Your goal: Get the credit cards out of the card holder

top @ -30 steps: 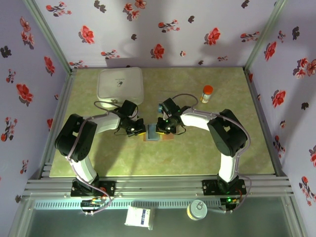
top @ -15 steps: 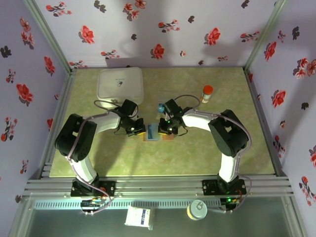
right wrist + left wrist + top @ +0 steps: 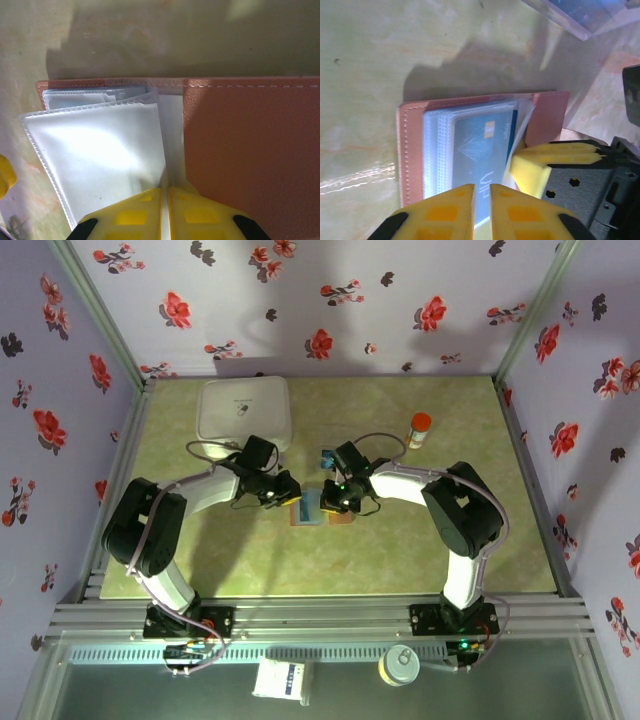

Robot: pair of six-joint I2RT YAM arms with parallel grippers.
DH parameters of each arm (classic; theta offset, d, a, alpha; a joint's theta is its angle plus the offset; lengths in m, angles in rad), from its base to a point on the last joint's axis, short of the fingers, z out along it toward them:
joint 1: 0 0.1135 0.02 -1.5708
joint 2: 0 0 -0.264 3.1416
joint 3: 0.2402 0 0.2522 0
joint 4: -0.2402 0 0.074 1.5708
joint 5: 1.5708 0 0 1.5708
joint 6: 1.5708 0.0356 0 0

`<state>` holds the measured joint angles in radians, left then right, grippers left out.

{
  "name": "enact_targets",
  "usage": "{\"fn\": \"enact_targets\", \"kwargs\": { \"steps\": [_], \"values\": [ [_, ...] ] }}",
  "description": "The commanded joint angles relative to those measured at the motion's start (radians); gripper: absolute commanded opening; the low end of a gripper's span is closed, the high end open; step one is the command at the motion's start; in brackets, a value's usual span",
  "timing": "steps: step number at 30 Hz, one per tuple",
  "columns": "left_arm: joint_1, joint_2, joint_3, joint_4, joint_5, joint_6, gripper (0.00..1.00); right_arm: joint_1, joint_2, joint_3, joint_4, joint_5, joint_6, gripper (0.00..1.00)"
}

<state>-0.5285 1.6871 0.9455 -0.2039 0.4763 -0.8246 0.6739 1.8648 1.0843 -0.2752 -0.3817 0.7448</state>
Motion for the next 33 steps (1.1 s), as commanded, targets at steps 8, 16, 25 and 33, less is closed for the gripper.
{"fn": "enact_targets", "kwargs": {
  "steps": [8, 16, 25, 33],
  "values": [
    [-0.032, 0.047, 0.024, 0.063, 0.053, -0.044, 0.27, -0.005, -0.021, -0.015, -0.001, -0.003, 0.020, 0.14],
    [-0.049, 0.081, 0.028, 0.093, 0.066, -0.058, 0.27, -0.005, -0.022, -0.020, 0.002, -0.003, 0.025, 0.14],
    [-0.063, 0.091, 0.051, 0.109, 0.077, -0.078, 0.18, -0.008, -0.073, -0.027, -0.017, 0.019, 0.021, 0.17],
    [-0.089, 0.126, 0.110, 0.084, 0.078, -0.087, 0.15, -0.041, -0.168, -0.075, -0.035, 0.051, 0.005, 0.18]
  ]
}}
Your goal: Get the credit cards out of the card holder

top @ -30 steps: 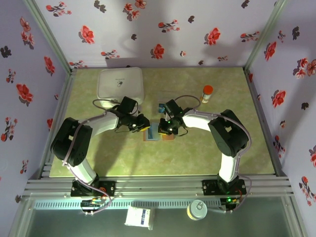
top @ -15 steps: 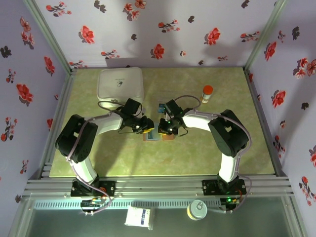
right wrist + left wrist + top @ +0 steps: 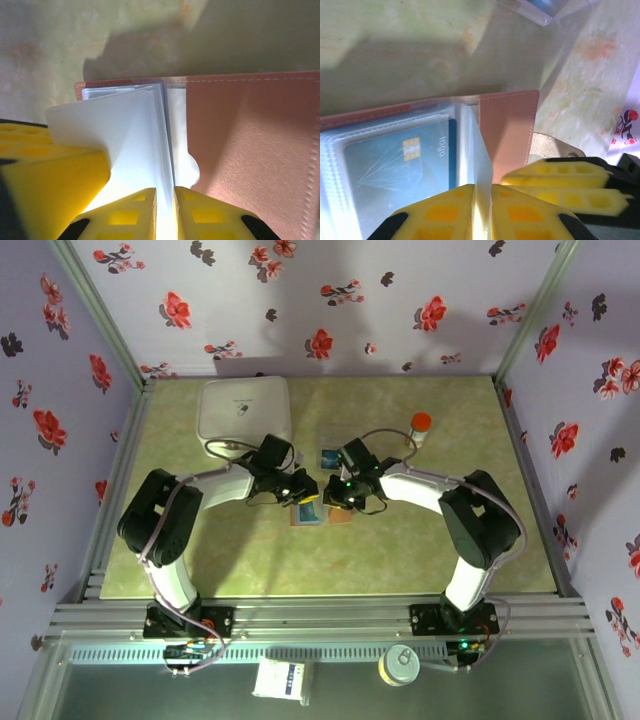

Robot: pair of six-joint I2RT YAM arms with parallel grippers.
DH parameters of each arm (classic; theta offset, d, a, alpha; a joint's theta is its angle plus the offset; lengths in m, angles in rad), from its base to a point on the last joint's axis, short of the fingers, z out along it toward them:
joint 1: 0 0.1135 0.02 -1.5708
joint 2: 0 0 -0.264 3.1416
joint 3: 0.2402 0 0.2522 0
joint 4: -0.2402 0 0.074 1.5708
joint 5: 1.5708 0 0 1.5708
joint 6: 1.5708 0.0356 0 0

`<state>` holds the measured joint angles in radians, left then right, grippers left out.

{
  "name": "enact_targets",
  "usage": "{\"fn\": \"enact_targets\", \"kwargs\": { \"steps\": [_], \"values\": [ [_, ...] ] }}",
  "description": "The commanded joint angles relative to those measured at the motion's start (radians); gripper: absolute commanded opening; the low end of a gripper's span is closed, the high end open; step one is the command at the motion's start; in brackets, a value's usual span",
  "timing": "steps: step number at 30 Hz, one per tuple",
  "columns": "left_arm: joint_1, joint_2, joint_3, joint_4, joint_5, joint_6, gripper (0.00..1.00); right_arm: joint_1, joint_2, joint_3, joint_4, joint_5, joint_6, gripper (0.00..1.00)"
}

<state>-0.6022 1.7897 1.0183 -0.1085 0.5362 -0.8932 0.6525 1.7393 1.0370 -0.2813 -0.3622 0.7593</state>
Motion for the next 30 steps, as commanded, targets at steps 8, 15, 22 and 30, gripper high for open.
{"fn": "enact_targets", "kwargs": {
  "steps": [8, 15, 22, 30],
  "values": [
    [-0.054, 0.088, 0.121, -0.075, 0.014, -0.005, 0.15, -0.069, -0.138, -0.105, -0.011, 0.035, -0.010, 0.18],
    [-0.072, 0.142, 0.186, -0.085, 0.020, -0.006, 0.21, -0.083, -0.196, -0.141, -0.020, 0.054, -0.013, 0.18],
    [-0.074, 0.166, 0.245, -0.101, 0.039, -0.003, 0.29, -0.090, -0.233, -0.132, -0.049, 0.059, -0.016, 0.18],
    [-0.070, 0.150, 0.278, -0.147, 0.038, 0.027, 0.30, -0.088, -0.224, -0.093, -0.054, 0.039, -0.005, 0.19]
  ]
}}
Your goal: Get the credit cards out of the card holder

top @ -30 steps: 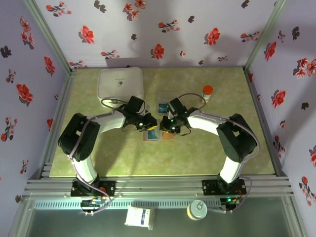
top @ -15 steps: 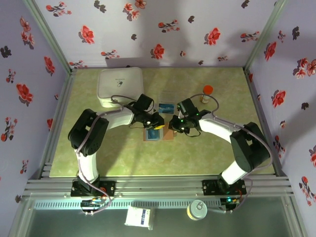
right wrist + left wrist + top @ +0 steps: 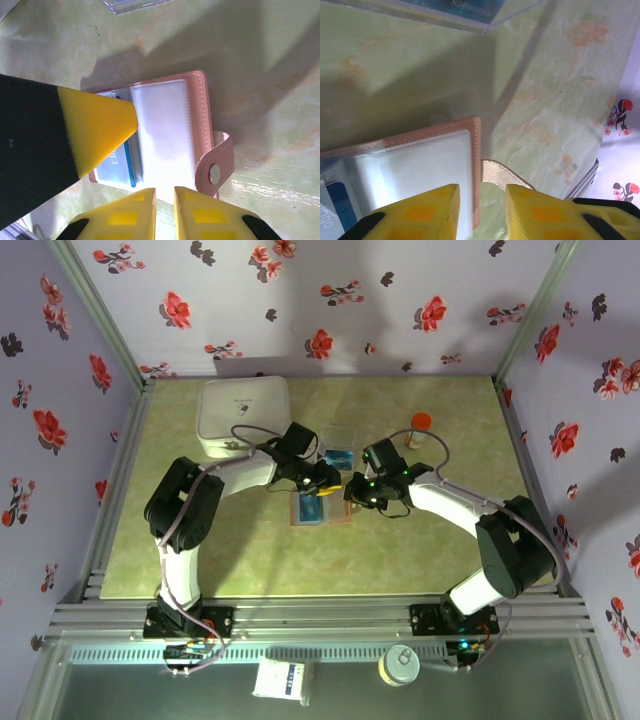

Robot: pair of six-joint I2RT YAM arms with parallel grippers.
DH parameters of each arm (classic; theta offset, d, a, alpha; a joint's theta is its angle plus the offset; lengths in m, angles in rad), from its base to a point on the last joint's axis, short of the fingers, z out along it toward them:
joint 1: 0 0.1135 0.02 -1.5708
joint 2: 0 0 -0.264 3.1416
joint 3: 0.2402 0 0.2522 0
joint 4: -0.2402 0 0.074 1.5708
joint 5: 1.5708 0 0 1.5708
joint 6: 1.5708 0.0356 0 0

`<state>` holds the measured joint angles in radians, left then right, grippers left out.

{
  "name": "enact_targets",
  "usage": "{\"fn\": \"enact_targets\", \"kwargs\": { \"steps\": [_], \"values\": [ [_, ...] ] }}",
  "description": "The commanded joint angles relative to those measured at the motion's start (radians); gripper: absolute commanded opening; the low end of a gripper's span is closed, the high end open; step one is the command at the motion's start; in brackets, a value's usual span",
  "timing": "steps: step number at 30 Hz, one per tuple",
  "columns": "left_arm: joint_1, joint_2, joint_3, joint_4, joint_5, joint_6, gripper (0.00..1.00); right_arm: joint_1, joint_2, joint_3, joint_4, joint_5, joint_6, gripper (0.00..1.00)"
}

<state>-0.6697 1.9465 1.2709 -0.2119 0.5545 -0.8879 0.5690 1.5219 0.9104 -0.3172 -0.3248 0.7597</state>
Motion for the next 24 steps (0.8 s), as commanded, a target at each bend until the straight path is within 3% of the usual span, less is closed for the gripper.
{"fn": "enact_targets", "kwargs": {
  "steps": [1, 24],
  "values": [
    [-0.001, -0.011, 0.020, -0.044, 0.019, 0.025, 0.30, -0.003, -0.001, 0.038, -0.016, 0.001, -0.003, 0.19],
    [0.141, -0.263, -0.317, 0.038, -0.006, 0.037, 0.24, 0.138, 0.296, 0.272, -0.011, -0.040, 0.021, 0.20]
  ]
}}
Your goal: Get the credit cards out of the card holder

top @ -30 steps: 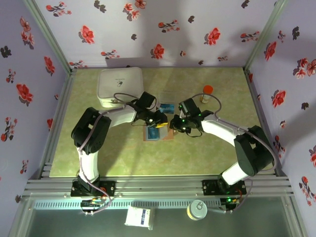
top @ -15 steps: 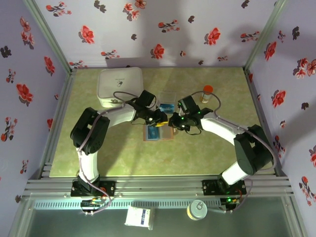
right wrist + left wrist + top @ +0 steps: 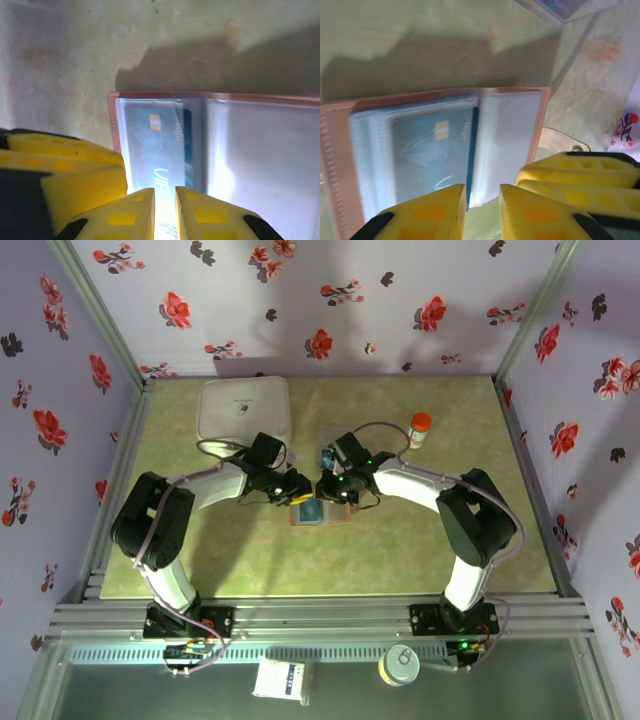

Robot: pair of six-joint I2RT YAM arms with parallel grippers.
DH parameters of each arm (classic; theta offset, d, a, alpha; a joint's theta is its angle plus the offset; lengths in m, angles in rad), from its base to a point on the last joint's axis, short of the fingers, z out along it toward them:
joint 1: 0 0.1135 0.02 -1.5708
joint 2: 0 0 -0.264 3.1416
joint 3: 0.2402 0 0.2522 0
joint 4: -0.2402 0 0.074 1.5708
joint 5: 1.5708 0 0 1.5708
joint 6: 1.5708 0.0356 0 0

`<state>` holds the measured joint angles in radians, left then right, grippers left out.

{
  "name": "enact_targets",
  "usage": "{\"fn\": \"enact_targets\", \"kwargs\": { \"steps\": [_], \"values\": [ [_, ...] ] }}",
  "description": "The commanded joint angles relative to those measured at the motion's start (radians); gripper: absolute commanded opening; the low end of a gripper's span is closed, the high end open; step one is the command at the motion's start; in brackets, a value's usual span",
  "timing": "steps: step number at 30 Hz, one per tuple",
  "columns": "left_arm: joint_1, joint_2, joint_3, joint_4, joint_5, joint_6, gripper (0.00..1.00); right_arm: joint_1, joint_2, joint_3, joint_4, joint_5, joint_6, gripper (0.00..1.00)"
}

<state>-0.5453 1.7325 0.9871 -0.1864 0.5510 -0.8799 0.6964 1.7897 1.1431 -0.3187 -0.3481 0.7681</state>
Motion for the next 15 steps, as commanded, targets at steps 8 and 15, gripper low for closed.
{"fn": "enact_targets", "kwargs": {
  "steps": [8, 15],
  "values": [
    [0.025, -0.049, -0.056, 0.042, -0.005, 0.003, 0.21, 0.012, 0.062, 0.059, -0.032, -0.021, -0.015, 0.20],
    [0.026, -0.007, -0.044, 0.030, 0.000, 0.025, 0.13, 0.012, 0.069, 0.040, -0.016, -0.020, -0.009, 0.20]
  ]
}}
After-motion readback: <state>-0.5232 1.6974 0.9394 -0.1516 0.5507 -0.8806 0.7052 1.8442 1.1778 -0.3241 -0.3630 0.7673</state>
